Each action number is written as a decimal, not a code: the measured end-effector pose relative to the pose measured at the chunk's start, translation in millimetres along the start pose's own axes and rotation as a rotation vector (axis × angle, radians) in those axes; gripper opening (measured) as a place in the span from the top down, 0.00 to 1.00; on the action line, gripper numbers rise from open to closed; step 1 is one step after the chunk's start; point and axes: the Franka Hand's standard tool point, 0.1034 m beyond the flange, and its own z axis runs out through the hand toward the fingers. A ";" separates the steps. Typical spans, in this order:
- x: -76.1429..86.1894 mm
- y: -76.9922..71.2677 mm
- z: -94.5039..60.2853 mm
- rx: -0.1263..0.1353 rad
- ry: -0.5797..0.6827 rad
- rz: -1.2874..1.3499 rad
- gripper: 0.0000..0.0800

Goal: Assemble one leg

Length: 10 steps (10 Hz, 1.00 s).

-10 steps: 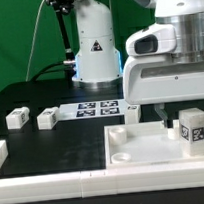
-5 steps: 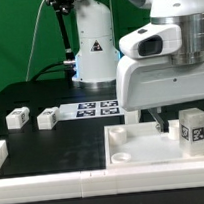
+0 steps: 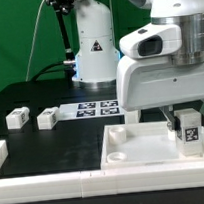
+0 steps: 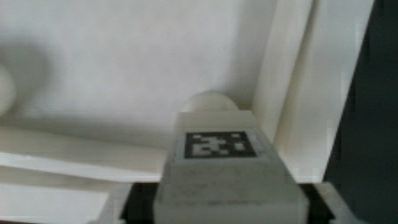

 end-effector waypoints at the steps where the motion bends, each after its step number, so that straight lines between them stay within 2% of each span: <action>1: -0.1 -0.9 0.1 0.004 0.000 0.059 0.64; 3: -1.5 -3.2 1.8 0.032 0.002 0.319 0.64; 7: -3.1 -7.7 2.7 0.051 0.010 0.806 0.64; 8: -3.5 -7.9 3.0 0.067 0.017 0.979 0.64; 10: -3.5 -8.2 2.8 0.080 0.011 1.166 0.64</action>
Offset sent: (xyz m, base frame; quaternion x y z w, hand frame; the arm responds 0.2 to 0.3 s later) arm -0.0134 -0.0044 -0.0040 -0.0056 0.0105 0.2403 0.9706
